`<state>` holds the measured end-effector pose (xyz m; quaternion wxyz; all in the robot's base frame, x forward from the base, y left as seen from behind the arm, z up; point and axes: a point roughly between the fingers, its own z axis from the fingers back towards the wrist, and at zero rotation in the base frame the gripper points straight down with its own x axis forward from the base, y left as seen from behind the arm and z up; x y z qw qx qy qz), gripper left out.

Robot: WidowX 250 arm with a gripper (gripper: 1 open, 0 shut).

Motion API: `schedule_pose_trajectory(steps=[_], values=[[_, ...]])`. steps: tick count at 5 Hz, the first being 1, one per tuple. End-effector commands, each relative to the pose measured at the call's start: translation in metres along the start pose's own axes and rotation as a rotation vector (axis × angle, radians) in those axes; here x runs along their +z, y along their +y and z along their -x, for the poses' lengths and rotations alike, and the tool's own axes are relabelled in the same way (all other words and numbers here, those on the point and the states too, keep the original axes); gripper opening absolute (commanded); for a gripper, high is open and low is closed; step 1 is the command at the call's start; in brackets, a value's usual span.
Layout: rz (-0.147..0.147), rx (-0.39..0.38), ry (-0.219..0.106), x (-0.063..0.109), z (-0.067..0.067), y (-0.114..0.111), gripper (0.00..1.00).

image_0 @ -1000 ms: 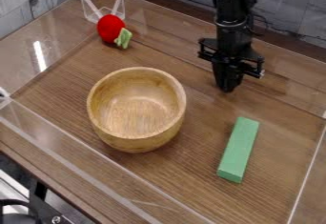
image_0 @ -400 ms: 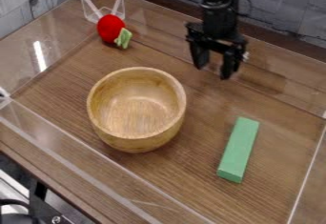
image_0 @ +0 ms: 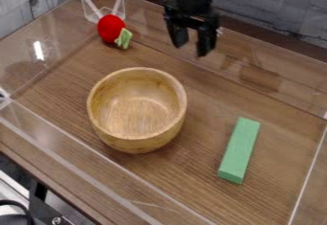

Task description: Move the red fruit to the right side of the table

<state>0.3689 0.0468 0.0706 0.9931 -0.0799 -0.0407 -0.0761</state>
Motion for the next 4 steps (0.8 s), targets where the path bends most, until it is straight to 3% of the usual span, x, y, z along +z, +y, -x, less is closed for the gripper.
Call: schedule_pose_trajectory(steps=[1,3,4], values=[[-0.027,-0.058,-0.102,0.043,-0.009,0.006,1.00],[-0.062,0.115,-0.147,0.068,-0.001,0.039,1.00],[-0.069,0.125,-0.151,0.086,-0.002,0.052,1.00]])
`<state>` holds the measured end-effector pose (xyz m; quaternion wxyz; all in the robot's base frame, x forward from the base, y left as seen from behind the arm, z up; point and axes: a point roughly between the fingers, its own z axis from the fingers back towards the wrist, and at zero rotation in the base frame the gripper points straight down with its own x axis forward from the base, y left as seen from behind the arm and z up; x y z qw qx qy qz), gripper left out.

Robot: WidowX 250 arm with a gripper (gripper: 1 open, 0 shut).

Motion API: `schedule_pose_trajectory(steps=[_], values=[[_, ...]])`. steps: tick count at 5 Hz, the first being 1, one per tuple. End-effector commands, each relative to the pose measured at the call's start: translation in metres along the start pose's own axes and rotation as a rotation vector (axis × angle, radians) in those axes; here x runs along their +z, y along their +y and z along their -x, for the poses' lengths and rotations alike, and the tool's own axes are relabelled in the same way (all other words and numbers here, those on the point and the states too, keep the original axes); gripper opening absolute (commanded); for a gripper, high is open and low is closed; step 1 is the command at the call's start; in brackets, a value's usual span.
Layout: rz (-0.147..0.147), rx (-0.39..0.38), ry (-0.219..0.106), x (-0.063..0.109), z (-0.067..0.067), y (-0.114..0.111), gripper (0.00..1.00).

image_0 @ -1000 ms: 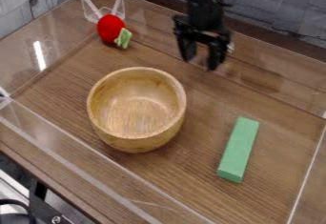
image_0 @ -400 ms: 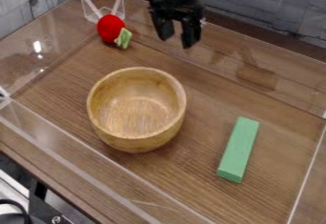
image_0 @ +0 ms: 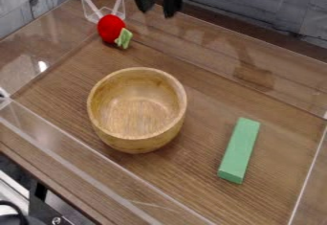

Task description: Move the red fruit to the right side of the table

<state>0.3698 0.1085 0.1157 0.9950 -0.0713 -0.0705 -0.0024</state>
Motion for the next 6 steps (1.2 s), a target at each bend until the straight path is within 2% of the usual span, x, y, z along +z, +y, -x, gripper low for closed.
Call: schedule_pose_trajectory(steps=[1,3,6], values=[[-0.051,0.001,-0.080,0.043,-0.007,0.017,1.00],[-0.087,-0.038,-0.052,0.027,-0.005,0.052,1.00],[-0.161,0.174,-0.027,-0.001,0.000,0.086,1.00]])
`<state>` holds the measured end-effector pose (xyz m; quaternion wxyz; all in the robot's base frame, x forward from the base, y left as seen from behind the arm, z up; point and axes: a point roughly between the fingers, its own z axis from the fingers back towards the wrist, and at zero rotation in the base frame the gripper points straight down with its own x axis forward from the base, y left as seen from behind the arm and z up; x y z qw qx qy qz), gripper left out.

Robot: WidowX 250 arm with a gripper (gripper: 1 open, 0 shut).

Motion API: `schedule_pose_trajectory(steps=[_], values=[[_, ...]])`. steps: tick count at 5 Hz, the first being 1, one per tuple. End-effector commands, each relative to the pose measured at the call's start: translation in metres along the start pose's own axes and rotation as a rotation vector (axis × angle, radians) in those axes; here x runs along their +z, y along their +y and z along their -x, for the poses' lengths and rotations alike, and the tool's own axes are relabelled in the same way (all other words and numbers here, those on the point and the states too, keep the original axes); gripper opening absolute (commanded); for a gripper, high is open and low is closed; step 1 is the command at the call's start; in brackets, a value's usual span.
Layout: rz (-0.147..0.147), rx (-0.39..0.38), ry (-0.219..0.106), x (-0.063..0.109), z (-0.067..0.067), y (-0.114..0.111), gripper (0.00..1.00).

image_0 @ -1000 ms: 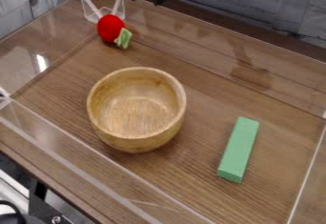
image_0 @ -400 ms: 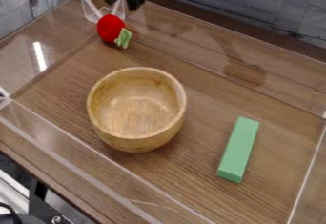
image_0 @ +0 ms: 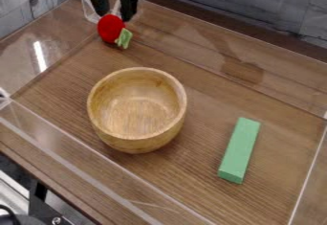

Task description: Move the red fruit to the right side of the table

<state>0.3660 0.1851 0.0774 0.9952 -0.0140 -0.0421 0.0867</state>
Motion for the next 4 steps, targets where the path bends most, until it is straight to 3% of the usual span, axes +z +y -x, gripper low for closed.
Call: schedule_pose_trajectory(steps=[1,2,4], values=[[-0.035,-0.023,-0.063,0.010,-0.008,0.006,1.00],[-0.041,-0.056,-0.054,-0.004,-0.005,0.005,1.00],[-0.063,0.047,-0.047,-0.003,-0.006,-0.001,1.00]])
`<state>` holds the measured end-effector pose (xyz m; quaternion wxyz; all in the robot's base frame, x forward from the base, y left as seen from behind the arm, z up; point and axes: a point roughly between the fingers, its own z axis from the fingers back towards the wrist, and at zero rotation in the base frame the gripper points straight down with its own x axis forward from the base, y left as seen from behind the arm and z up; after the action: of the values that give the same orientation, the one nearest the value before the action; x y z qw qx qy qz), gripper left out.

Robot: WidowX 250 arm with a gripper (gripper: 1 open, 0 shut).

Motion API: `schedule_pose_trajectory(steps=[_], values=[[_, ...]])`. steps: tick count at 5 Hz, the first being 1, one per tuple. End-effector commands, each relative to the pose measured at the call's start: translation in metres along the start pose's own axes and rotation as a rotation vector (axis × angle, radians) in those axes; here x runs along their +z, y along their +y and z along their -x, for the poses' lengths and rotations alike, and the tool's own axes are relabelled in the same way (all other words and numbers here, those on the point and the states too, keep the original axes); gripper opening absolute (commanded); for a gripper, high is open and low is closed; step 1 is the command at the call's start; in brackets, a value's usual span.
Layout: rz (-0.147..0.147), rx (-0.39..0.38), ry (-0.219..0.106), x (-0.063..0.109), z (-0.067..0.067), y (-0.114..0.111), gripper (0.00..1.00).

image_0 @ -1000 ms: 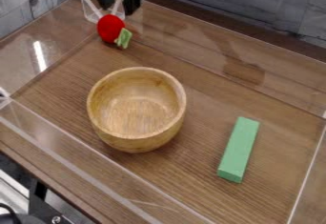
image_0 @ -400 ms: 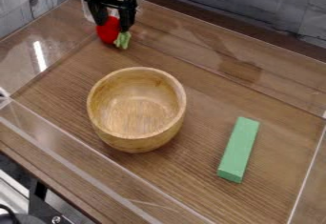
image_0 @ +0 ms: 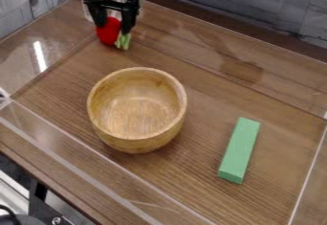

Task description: Move the red fruit to the right side of the table

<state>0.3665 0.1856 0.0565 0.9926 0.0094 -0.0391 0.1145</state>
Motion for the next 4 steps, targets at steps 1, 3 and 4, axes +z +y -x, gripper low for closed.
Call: schedule_pose_trajectory(steps=[1,3,4], values=[[-0.016,-0.025,-0.047,0.018,-0.009,0.010,1.00],[-0.028,-0.020,-0.045,0.016,-0.008,0.027,1.00],[-0.031,0.000,-0.039,0.009,0.002,0.024,0.00]])
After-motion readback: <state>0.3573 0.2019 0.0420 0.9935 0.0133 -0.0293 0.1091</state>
